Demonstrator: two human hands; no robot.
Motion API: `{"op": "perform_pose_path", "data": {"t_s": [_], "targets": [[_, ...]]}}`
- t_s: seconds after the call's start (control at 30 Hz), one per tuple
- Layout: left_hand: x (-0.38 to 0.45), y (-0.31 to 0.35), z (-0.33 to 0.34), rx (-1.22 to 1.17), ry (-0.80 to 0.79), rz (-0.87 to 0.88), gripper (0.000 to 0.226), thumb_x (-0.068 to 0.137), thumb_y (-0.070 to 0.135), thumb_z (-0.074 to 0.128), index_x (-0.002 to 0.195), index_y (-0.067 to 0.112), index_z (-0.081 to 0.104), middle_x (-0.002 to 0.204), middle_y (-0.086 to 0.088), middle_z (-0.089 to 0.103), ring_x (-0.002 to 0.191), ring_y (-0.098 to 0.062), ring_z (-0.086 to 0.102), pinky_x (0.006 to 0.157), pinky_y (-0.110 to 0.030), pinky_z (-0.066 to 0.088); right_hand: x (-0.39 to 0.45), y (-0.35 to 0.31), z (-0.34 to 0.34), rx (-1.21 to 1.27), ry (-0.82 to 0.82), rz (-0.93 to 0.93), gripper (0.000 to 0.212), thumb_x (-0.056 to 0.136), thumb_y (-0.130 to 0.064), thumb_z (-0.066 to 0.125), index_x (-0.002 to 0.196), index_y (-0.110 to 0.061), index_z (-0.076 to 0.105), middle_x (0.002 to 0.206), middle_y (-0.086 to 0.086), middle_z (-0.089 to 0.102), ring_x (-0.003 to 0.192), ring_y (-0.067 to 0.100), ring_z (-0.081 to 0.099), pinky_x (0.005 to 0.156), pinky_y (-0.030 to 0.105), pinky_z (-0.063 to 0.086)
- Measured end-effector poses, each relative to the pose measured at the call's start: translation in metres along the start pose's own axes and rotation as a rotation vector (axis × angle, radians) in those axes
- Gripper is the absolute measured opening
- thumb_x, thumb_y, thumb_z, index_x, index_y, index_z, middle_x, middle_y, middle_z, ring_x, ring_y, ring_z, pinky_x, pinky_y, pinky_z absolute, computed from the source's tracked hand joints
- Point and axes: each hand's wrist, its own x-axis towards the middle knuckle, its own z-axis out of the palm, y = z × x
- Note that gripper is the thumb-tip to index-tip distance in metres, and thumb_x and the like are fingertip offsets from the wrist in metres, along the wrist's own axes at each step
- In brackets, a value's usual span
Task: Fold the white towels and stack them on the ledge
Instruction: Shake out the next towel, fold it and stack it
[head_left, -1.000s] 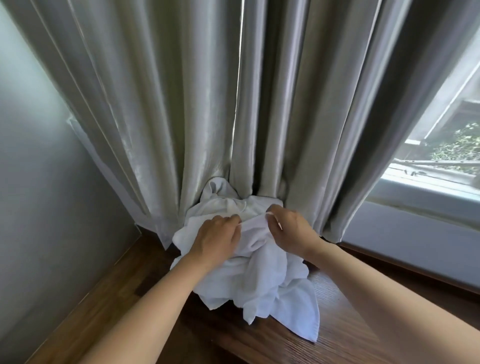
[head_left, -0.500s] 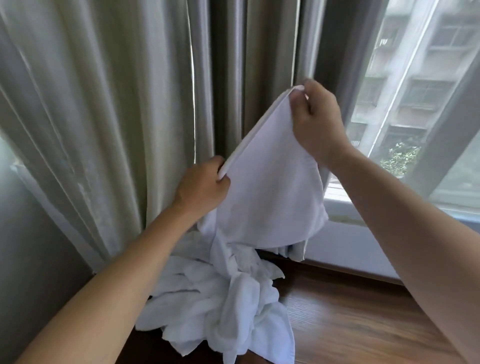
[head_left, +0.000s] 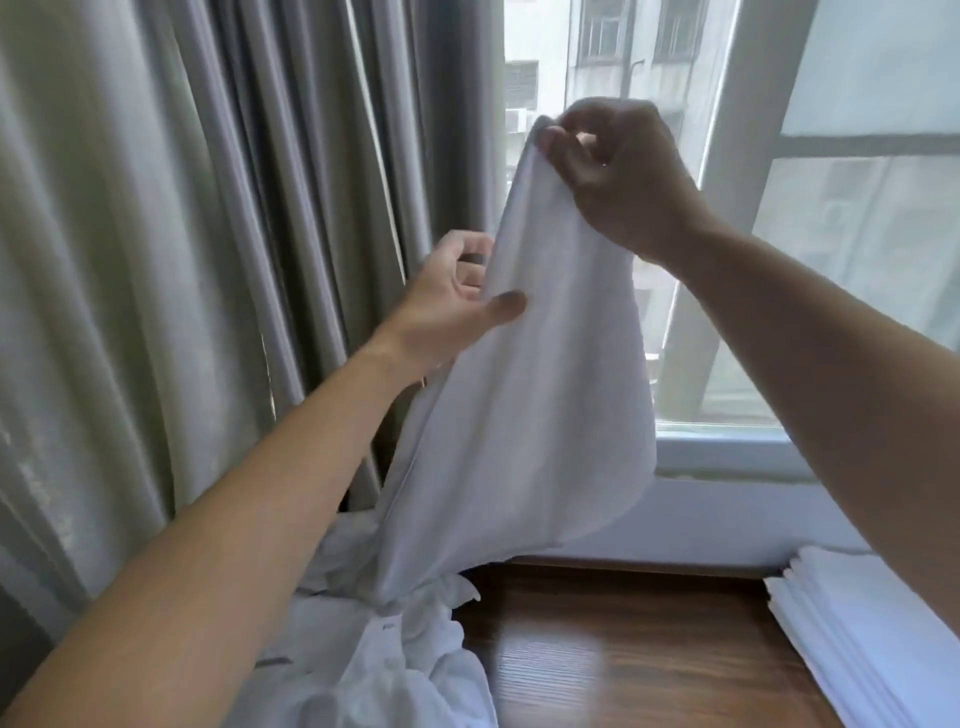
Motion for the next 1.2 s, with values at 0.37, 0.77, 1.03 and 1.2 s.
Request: {"op": "perform_pose_path", "data": {"t_s": [0.37, 0.77, 1.03, 1.2], "targets": [[0.050, 0.066, 0.070, 0.105, 0.155, 0.164, 0.037, 0.092, 0.029, 0.060, 0.114, 0.000, 0.060, 0.098, -0.022, 0.070, 0.084, -0.026, 0.068, 0.067, -0.049, 0.056, -0.059, 0.060, -0.071, 0.390, -0.558, 0.404, 0.026, 0.082, -0.021, 0.086, 0.099, -0.008, 0.070, 0.087, 0.001, 0.075, 0.081, 0.015, 0.072, 0.066, 0.028, 0.056], [0.055, 0.074, 0.088, -0.075, 0.180, 0.149, 0.021, 0.098, 0.034, 0.065, 0.088, 0.015, 0.064, 0.084, -0.011, 0.065, 0.074, -0.022, 0.063, 0.066, -0.035, 0.049, -0.118, 0.130, -0.124, 0.322, -0.892, 0.630, 0.020, 0.089, -0.011, 0.072, 0.107, -0.003, 0.077, 0.105, 0.014, 0.077, 0.092, 0.022, 0.072, 0.079, 0.032, 0.054], [0.051, 0.052, 0.085, -0.130, 0.232, 0.134, 0.030, 0.107, 0.025, 0.055, 0.106, -0.001, 0.069, 0.087, -0.005, 0.069, 0.071, -0.009, 0.066, 0.063, -0.023, 0.053, -0.123, 0.149, -0.158, 0.281, -0.733, 0.814, 0.010, 0.084, -0.022, 0.077, 0.084, -0.013, 0.077, 0.078, 0.003, 0.070, 0.065, 0.014, 0.062, 0.056, 0.026, 0.045], [0.052, 0.032, 0.066, 0.000, 0.239, 0.104, 0.034, 0.106, 0.031, 0.055, 0.093, 0.005, 0.073, 0.078, -0.002, 0.062, 0.066, -0.011, 0.053, 0.057, -0.024, 0.042, -0.118, 0.167, -0.158, 0.343, -0.214, 0.949, 0.016, 0.088, -0.011, 0.078, 0.079, -0.008, 0.065, 0.072, 0.006, 0.057, 0.058, 0.017, 0.050, 0.046, 0.021, 0.049]]}}
